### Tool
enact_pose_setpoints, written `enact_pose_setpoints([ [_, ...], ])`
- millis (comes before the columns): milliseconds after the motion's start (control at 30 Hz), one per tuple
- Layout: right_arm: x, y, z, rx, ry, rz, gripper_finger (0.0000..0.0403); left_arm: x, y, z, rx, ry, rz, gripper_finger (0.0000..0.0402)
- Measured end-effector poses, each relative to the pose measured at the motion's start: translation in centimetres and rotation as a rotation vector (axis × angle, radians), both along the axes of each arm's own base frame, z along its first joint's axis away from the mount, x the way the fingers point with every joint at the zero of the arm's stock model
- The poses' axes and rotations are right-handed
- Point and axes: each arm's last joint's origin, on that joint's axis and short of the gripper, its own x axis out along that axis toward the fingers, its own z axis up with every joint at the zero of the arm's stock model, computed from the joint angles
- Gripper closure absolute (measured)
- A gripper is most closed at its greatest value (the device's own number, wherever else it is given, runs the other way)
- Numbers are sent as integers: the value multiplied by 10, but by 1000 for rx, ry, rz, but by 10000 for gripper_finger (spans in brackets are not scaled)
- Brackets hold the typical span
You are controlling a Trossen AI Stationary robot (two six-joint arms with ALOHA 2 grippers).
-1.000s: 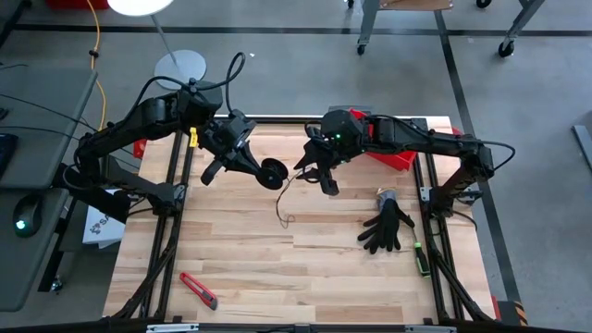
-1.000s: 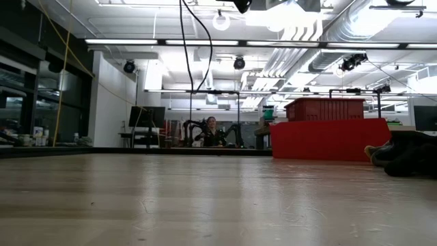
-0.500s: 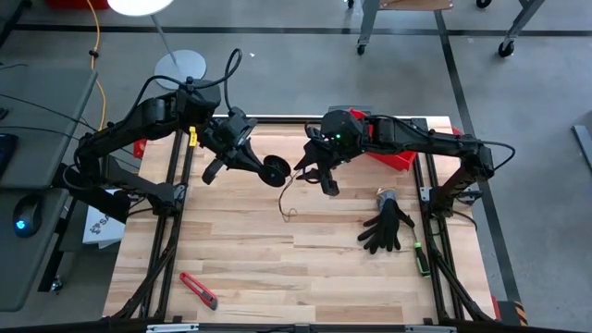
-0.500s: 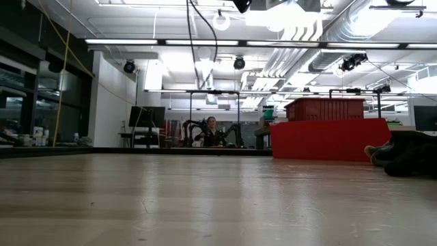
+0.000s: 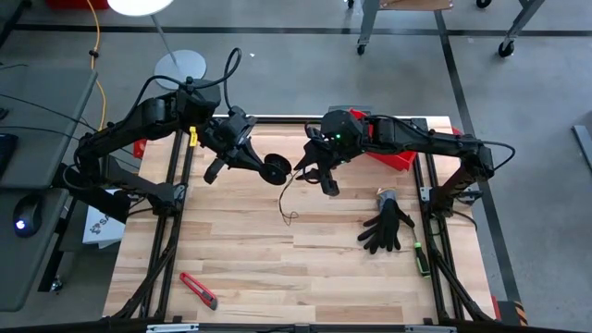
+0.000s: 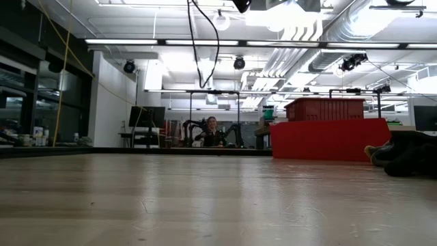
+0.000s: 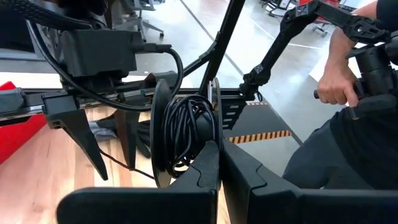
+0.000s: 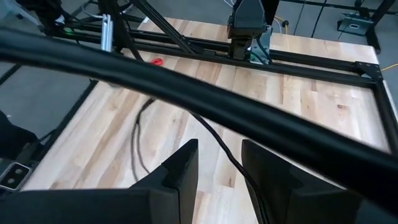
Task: Coil cords
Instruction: Coil the black wire on the spool
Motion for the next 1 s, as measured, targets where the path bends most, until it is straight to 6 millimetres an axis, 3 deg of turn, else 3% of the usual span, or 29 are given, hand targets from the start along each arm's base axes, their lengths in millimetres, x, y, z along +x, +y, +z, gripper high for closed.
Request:
enact_pose_setpoints([
  [167,0,2,0,34,-3,26,297,0,1,0,10,3,23,401],
  [633,3,3,4,32,-45,25,394,6,2,-4,0,27,28,401],
  [767,3,2,3,45,-29,-26,400,8,4,-6,8,34,39,401],
  [867,0,0,0,29,17,-79,401,-2,9,-2,-18,31,78,401],
  [1000,0,-7,-7,19,58,-126,402,-30,13,11,-37,-3,148,401],
])
